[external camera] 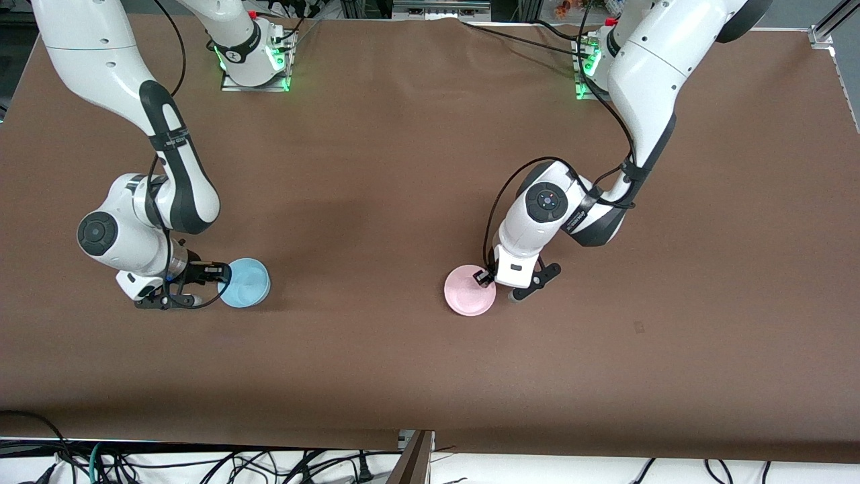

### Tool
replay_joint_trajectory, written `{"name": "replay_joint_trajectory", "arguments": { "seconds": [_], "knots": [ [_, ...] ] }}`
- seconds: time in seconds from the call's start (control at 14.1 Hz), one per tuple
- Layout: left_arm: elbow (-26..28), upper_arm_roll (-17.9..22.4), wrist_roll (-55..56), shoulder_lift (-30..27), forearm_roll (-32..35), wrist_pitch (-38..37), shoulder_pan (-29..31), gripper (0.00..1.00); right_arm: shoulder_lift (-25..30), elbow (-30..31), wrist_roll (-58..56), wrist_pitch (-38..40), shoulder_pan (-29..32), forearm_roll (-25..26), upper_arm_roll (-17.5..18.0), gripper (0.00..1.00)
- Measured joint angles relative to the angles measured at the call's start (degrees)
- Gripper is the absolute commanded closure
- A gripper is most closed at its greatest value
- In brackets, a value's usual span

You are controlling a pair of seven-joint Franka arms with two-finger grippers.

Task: Stack pink and blue bowls on white bowl
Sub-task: 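Grasp the blue bowl with the right gripper while the left gripper releases, then carry the blue bowl with the right gripper while the left gripper withdraws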

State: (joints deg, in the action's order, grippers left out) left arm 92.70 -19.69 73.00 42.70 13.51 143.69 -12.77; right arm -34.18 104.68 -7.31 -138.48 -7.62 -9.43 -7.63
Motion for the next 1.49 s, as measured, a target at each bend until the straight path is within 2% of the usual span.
{"name": "replay_joint_trajectory", "arguments": {
  "seconds": [0.14,0.28,0.43,0.57,0.85,1.07,1.28,1.49],
  "knots": [
    [-0.77,0.03,0.13,0.00,0.00,0.01,0.00,0.49,0.00,0.00,0.00,-0.01,-0.02,-0.08,0.05,0.51],
    [-2.59,0.17,0.22,-0.02,0.00,-1.41,0.07,0.50,0.00,0.00,0.03,-0.01,-0.07,-0.17,0.17,0.66],
    [-6.18,0.19,0.22,-0.32,0.00,-7.49,0.15,0.50,0.00,0.00,0.05,-0.01,-0.14,-0.24,0.26,0.85],
    [-11.30,0.18,0.18,-1.17,0.00,-16.29,0.19,0.50,0.00,0.00,0.14,-0.01,-0.15,-0.38,0.45,1.00],
    [-21.60,-0.02,-4.14,-3.36,-0.99,-33.44,0.40,0.48,0.56,-0.31,0.46,0.55,-0.23,-2.39,0.68,1.00],
    [-26.85,0.06,-16.82,-8.03,-6.21,-46.55,3.72,0.48,0.77,-2.20,4.88,4.41,-1.25,-3.39,1.17,1.00],
    [-27.99,0.09,-31.03,-15.52,-9.07,-56.13,10.68,0.39,1.32,-8.42,19.14,12.74,-4.59,-3.61,3.57,1.00],
    [-27.46,0.22,-46.79,-21.23,-9.23,-63.85,17.02,0.27,1.96,-15.31,38.75,18.88,-11.90,-3.61,4.60,1.00]
  ]
}}
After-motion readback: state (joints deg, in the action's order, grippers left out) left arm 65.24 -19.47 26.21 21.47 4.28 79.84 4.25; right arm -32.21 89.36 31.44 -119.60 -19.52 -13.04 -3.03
